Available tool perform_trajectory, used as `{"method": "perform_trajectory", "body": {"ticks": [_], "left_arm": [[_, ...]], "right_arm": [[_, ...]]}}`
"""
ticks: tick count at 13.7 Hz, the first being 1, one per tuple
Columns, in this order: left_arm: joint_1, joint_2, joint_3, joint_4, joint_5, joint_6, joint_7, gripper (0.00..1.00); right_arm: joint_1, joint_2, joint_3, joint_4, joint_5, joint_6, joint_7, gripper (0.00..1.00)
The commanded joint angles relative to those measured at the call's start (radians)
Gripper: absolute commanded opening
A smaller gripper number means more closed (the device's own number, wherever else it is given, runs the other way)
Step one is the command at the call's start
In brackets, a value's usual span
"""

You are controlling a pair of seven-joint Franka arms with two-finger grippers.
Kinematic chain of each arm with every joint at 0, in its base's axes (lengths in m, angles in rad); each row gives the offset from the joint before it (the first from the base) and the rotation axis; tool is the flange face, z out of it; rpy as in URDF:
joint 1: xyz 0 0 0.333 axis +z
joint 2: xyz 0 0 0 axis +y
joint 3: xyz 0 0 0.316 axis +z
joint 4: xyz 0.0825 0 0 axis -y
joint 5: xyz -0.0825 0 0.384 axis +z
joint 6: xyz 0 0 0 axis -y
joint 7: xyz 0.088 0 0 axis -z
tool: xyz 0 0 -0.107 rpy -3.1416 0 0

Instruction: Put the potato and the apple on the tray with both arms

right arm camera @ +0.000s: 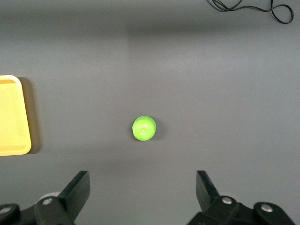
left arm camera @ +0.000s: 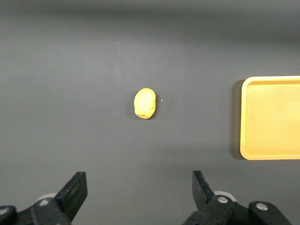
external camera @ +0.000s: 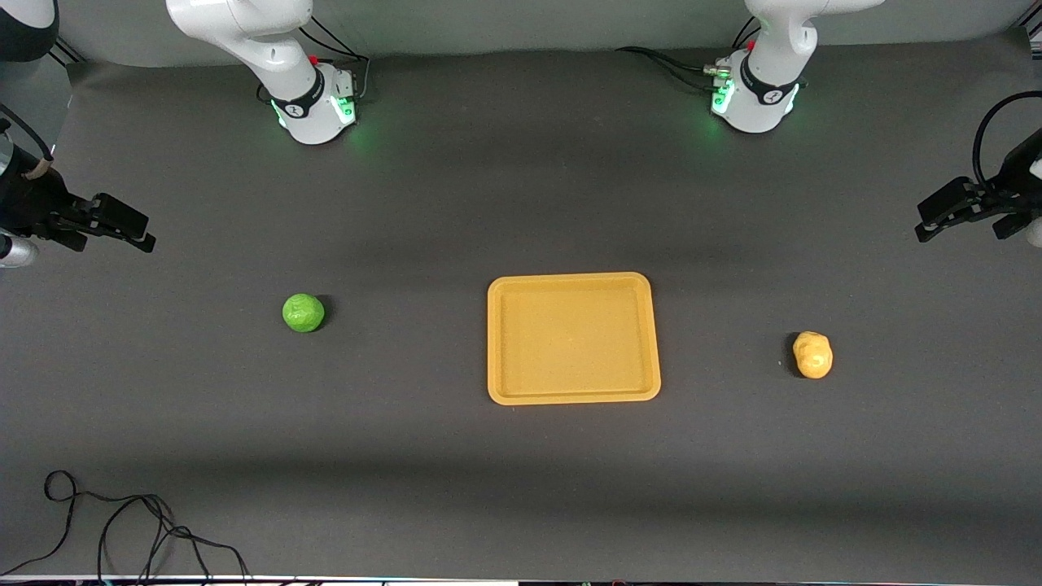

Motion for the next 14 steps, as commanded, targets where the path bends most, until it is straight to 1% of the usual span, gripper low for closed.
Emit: {"method": "perform_trajectory", "body": {"ticks": [1,8,11,14], "left_arm": [[0.002,-0.015,0.003,0.000,-0.010,-0.007,0.013,1.00],[0.004,-0.015,0.004,-0.004,-0.009,-0.001,0.016,1.00],[0.009,0.000,0.004,-0.004,-0.006,0.022,0.016,1.00],[0.009,0.034,0.004,-0.004,-0.001,0.042,0.016,0.99]], "right_arm": [[0.010,-0.016,-0.005,-0.009,-0.015,-0.008,0.012,1.00],[0.010,-0.030,-0.008,-0.015,-0.012,-0.007,0.012,1.00],[0.010,-0.029,-0.008,-0.023,-0.009,-0.011,0.010,1.00],[0.009,-0.015,-0.008,-0.030,-0.009,-0.002,-0.059,1.00]]}}
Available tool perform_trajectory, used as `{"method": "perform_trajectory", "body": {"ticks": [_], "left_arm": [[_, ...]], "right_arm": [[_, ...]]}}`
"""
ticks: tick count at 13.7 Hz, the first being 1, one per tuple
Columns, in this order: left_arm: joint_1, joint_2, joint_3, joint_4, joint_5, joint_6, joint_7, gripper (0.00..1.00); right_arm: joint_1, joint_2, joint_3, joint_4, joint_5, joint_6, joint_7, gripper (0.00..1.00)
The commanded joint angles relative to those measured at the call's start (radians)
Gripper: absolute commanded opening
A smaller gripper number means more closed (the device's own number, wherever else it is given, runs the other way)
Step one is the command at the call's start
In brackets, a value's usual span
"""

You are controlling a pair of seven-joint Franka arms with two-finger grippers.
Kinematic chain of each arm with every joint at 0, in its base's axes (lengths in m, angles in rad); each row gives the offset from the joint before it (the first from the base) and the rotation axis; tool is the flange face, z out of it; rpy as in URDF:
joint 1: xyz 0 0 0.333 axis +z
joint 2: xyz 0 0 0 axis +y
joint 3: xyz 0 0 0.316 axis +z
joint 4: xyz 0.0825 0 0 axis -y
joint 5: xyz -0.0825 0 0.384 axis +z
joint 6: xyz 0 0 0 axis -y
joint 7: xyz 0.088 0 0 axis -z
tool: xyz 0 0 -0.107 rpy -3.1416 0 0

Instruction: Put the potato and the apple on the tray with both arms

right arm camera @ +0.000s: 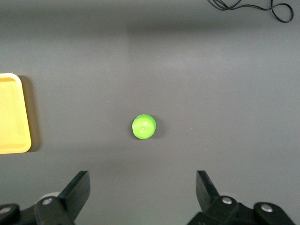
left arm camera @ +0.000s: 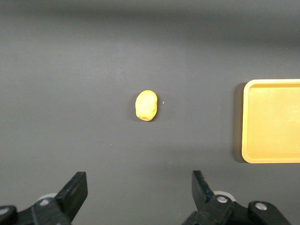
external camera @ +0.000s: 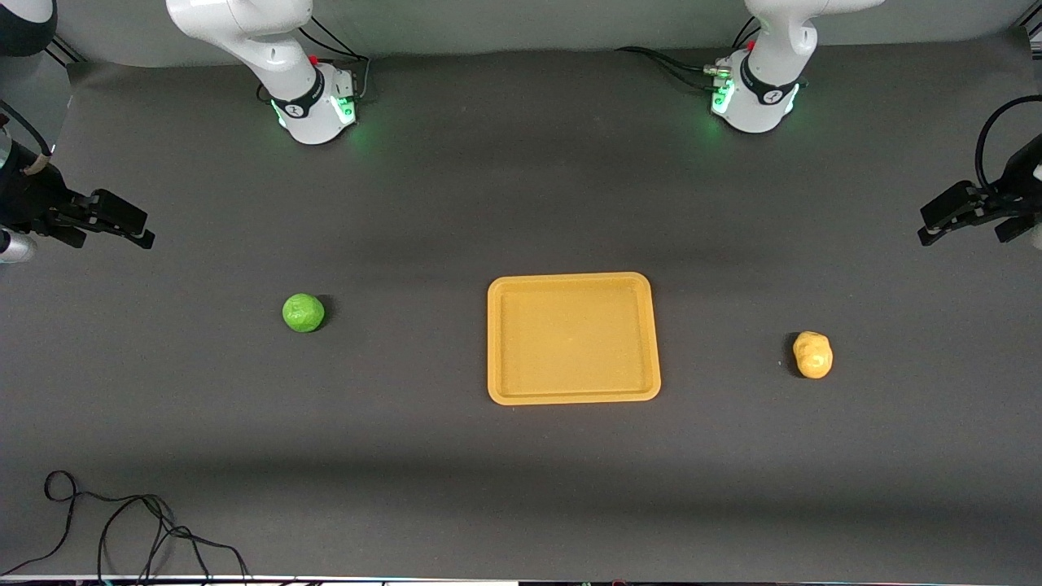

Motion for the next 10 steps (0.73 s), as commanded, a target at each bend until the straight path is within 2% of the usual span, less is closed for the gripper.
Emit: {"method": "perform_trajectory", "body": {"ticks": [1,5,7,10], "left_arm": [[0.006,0.033,-0.001,0.001,-0.001,0.033,0.016,1.00],[0.018,0.114,-0.001,-0.010,0.001,0.088,0.023,1.00],[0.027,0.148,-0.001,-0.017,-0.001,0.116,0.092,1.00],[0.044,0.188,-0.002,-0.046,-0.006,0.163,0.103,1.00]], "right_arm": [[0.008,-0.002,-0.006,-0.017,-0.009,0.004,-0.043,1.00],[0.008,0.013,-0.006,-0.016,-0.011,0.004,-0.043,1.00],[0.008,0.029,-0.006,-0.016,-0.014,0.009,-0.043,1.00],[0.011,0.044,-0.002,-0.053,-0.014,0.067,-0.043,1.00]]}}
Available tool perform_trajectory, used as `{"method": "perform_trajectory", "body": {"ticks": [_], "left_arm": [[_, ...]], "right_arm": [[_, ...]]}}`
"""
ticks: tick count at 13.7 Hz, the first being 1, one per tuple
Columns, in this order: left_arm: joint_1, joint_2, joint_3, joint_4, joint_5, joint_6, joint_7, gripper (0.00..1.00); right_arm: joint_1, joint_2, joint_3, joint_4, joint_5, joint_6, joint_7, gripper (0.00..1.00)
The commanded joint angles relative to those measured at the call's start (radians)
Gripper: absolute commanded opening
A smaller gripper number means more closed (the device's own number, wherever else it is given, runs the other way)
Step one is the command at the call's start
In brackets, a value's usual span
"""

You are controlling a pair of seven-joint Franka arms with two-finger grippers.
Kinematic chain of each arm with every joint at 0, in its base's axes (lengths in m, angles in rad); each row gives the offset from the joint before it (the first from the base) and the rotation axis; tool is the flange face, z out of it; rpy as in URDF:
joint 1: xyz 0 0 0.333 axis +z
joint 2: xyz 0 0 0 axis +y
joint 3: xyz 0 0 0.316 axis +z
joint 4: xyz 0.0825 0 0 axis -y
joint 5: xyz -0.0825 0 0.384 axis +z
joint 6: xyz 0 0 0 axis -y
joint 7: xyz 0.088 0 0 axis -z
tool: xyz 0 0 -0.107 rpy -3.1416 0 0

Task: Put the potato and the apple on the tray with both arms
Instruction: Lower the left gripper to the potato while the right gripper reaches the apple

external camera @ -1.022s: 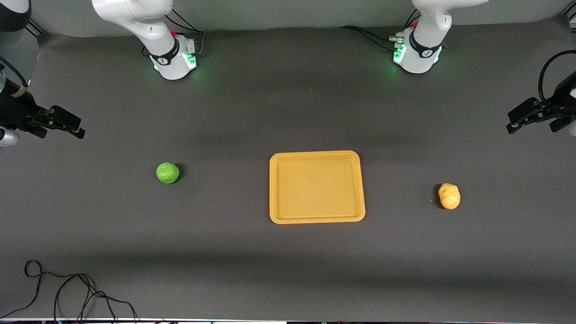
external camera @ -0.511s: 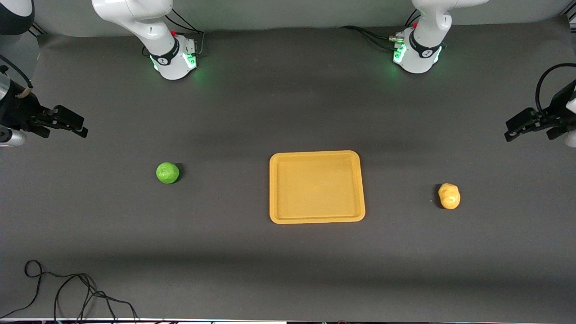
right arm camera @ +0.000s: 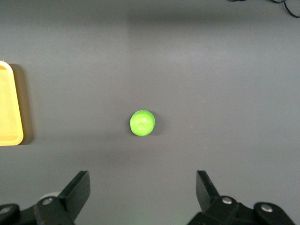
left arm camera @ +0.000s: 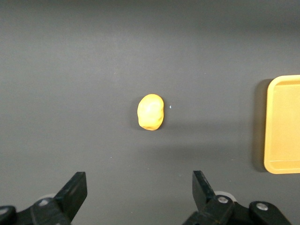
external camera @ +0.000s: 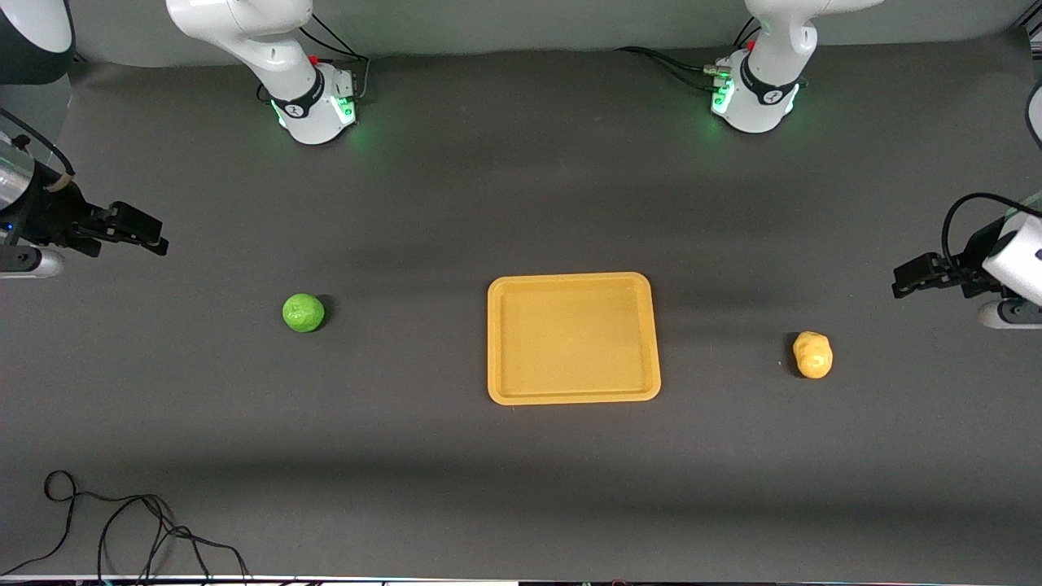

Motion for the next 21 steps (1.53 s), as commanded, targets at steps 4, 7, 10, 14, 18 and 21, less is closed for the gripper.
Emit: {"method": "perform_trajectory", "body": {"ticks": [4,7,10,14,18,21], "left_arm": [[0.012,0.031,-0.003,-0.269,-0.004,0.371,0.027,1.00],[0.009,0.106,-0.003,-0.321,0.000,0.484,0.026,1.00],[0.006,0.219,-0.003,-0.323,0.005,0.590,0.027,1.00],[-0.001,0.313,-0.001,-0.323,0.005,0.653,0.026,1.00],[-0.014,0.358,-0.003,-0.323,0.005,0.699,0.023,0.95],[-0.016,0.356,-0.003,-0.320,0.005,0.696,0.017,0.67]], "right_arm": [[0.036,0.002,0.000,-0.191,-0.014,0.212,-0.007,1.00],[0.037,0.014,0.000,-0.317,-0.015,0.354,-0.007,1.00],[0.046,0.029,0.001,-0.459,-0.015,0.498,-0.018,1.00],[0.065,0.058,0.000,-0.573,-0.015,0.638,-0.005,1.00],[0.063,0.117,-0.003,-0.589,-0.015,0.682,-0.007,1.00],[0.063,0.172,-0.003,-0.593,-0.015,0.744,-0.004,1.00]]}}
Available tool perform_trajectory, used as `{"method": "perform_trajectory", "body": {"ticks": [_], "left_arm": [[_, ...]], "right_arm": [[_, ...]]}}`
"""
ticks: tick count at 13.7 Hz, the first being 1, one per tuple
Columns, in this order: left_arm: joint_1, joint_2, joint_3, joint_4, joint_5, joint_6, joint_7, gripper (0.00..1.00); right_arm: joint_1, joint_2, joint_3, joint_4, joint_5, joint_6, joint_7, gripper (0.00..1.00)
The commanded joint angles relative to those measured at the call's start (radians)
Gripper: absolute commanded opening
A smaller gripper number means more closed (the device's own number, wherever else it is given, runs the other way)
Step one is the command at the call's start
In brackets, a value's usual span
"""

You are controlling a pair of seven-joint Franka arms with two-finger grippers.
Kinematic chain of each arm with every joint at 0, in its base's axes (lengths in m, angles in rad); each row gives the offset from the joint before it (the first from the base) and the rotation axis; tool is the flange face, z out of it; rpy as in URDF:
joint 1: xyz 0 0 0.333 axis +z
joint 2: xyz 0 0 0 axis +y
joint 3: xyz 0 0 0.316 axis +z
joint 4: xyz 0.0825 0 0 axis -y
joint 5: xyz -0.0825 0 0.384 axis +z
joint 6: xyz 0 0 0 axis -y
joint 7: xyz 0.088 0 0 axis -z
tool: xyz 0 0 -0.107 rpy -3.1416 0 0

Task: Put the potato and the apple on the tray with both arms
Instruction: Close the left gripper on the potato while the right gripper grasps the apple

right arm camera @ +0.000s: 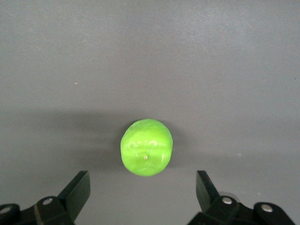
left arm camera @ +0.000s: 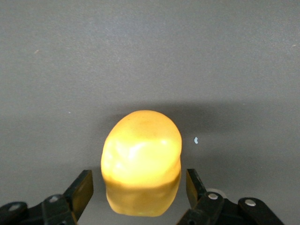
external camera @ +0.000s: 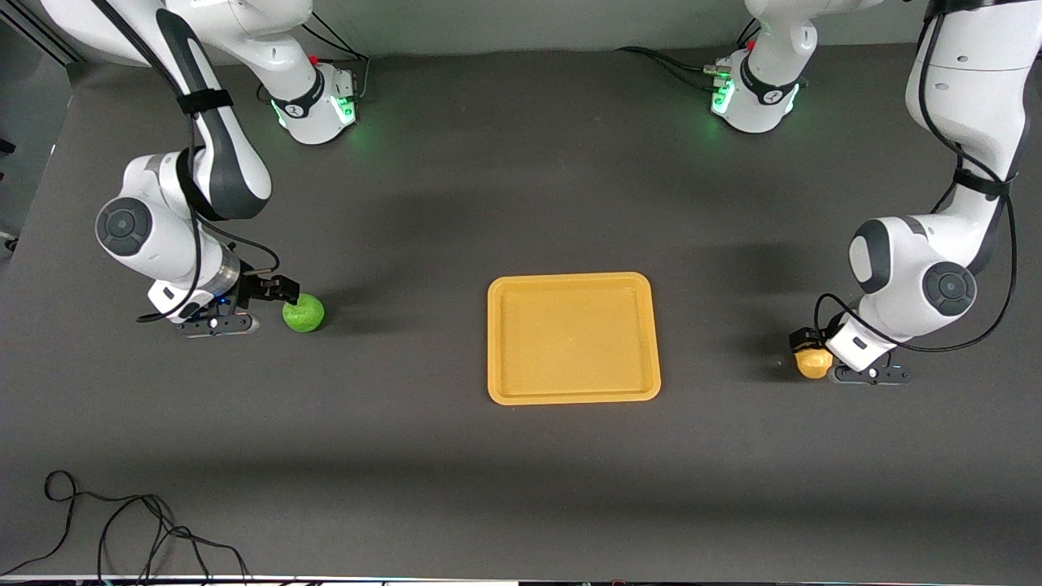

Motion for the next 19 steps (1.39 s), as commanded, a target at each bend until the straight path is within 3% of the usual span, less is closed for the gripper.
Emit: {"method": "perform_trajectory", "body": {"ticks": [1,4,6,8,11,13,15,19], "left_arm": [[-0.013,-0.004,0.007,0.007,0.004,0.008,-0.001,0.60],[-0.013,-0.026,0.003,0.015,0.004,-0.008,-0.004,0.46],[-0.011,-0.055,0.000,0.029,0.004,-0.036,-0.004,0.43],[-0.013,-0.108,-0.003,0.075,0.002,-0.160,-0.006,0.41],[-0.063,-0.208,-0.003,0.203,-0.001,-0.474,-0.095,0.41],[-0.131,-0.240,-0.003,0.291,-0.002,-0.643,-0.180,0.41],[-0.213,-0.256,-0.003,0.336,-0.012,-0.728,-0.280,0.41],[-0.401,-0.231,-0.006,0.340,-0.012,-0.694,-0.515,0.41]], "right_arm": [[0.005,0.051,-0.007,-0.004,-0.013,0.060,0.001,1.00],[0.007,0.100,-0.007,-0.060,-0.010,0.169,0.004,1.00],[0.005,0.135,-0.007,-0.061,-0.008,0.184,0.016,1.00],[0.005,0.158,-0.007,-0.061,-0.002,0.194,0.016,1.00],[0.005,0.184,-0.005,-0.060,0.001,0.204,0.016,1.00],[0.005,0.187,-0.005,-0.060,0.002,0.208,0.018,0.92],[0.008,0.203,-0.004,-0.060,0.004,0.229,0.041,0.86],[0.028,0.171,-0.005,-0.057,0.004,0.206,0.059,0.56]]}}
